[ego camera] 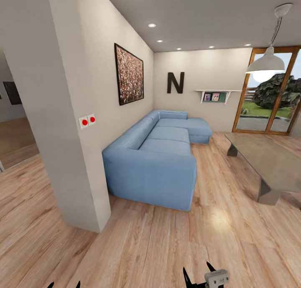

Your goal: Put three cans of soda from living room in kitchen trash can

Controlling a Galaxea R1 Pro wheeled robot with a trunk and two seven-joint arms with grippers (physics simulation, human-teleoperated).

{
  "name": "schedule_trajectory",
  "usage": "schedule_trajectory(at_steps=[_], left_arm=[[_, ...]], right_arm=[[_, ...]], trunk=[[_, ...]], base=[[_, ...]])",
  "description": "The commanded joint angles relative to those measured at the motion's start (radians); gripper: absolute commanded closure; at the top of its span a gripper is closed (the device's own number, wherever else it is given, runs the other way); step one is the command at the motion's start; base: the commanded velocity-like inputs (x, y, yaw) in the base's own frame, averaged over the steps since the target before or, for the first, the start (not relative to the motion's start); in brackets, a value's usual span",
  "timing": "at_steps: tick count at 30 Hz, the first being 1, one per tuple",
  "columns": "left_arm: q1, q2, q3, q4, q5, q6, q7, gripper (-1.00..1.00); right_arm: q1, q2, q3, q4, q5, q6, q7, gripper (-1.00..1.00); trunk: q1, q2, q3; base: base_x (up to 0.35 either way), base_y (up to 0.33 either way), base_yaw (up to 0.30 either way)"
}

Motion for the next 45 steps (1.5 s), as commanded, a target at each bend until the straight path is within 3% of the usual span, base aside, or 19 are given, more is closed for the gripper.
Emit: schedule_trajectory(at_steps=[1, 15, 36, 45], left_arm=[[0.0, 0.0, -0.001, 0.0, 0.0, 0.0, 0.0, -1.0], [0.0, 0.0, -0.004, 0.001, 0.0, -0.001, 0.001, -1.0], [0.0, 0.0, -0.005, 0.0, 0.0, -0.002, 0.003, -1.0], [0.0, 0.003, -0.001, 0.009, 0.0, -0.021, 0.001, -1.0]], right_arm=[[0.0, 0.0, 0.0, 0.0, -0.007, 0.0, 0.0, -1.0], [0.0, 0.0, 0.0, 0.0, -0.017, 0.0, -0.001, -1.0], [0.0, 0.0, 0.003, 0.0, -0.017, 0.0, -0.004, -1.0], [0.0, 0.0, 0.004, 0.0, -0.017, 0.0, -0.004, -1.0]], trunk=[[0.0, 0.0, 0.0], [0.0, 0.0, 0.0], [0.0, 0.0, 0.0], [0.0, 0.0, 0.0]], base=[[0.027, 0.287, -0.252], [0.19, 0.118, -0.252], [0.236, -0.184, -0.252], [0.084, -0.1, -0.252]])
